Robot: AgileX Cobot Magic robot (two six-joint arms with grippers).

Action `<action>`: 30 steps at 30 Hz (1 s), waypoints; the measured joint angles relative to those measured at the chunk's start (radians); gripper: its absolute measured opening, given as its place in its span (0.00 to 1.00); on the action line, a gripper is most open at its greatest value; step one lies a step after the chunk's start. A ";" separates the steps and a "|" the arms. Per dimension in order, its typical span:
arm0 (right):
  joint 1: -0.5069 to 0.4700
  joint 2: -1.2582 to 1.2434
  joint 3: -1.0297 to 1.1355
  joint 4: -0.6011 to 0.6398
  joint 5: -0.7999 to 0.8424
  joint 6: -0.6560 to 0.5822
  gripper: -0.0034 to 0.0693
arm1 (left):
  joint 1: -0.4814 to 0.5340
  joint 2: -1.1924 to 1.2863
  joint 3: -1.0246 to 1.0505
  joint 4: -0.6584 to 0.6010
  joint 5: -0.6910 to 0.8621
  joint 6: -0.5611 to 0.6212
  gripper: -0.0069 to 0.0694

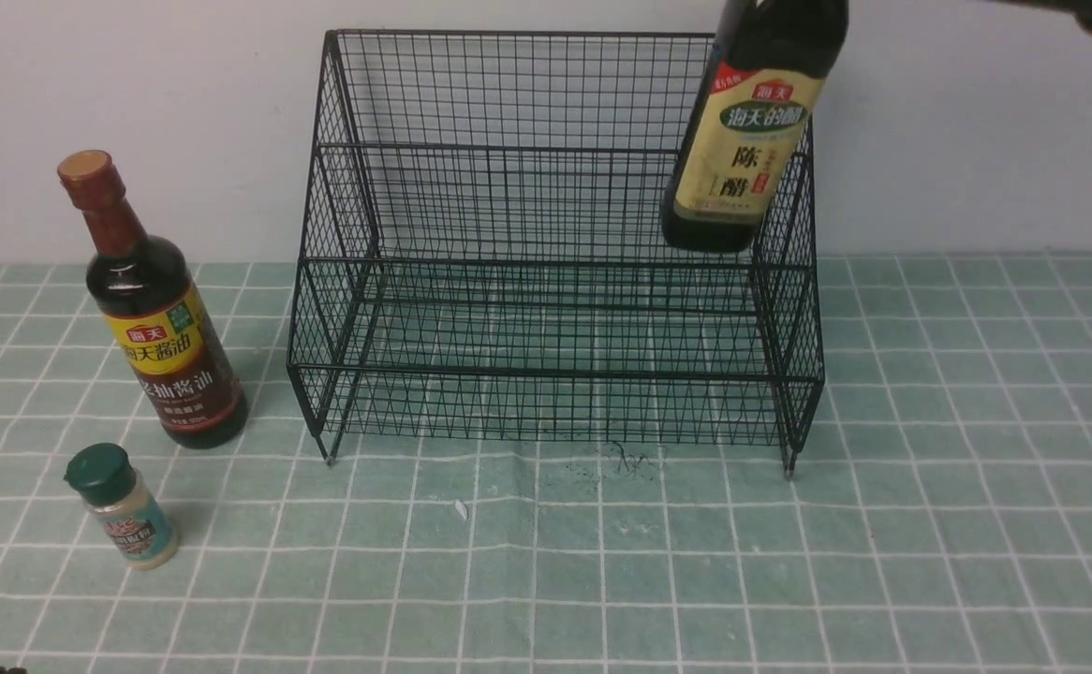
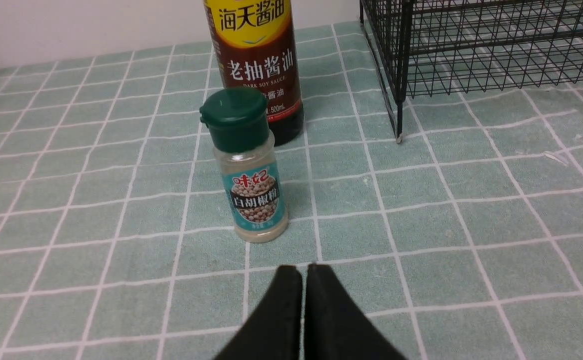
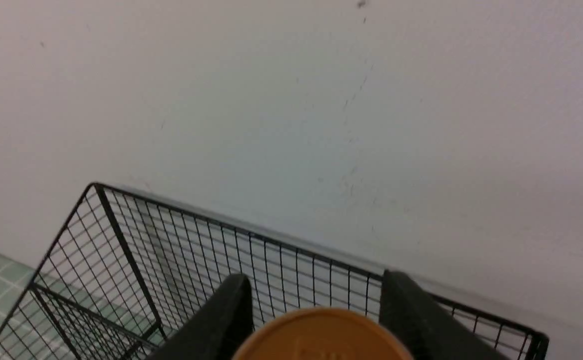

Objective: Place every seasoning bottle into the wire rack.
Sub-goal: Use the right arm to put the condiment bottle back on the shelf

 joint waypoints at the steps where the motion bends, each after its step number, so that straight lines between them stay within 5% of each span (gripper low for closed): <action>1: 0.000 0.013 0.000 -0.004 0.011 0.000 0.48 | 0.000 0.000 0.000 0.000 0.000 0.000 0.08; 22: 0.000 0.164 -0.016 -0.073 0.143 -0.007 0.48 | 0.000 0.000 0.000 0.000 0.000 0.000 0.08; 30: 0.000 0.116 -0.016 -0.100 0.149 -0.001 0.69 | 0.000 0.000 0.000 0.000 0.000 0.000 0.08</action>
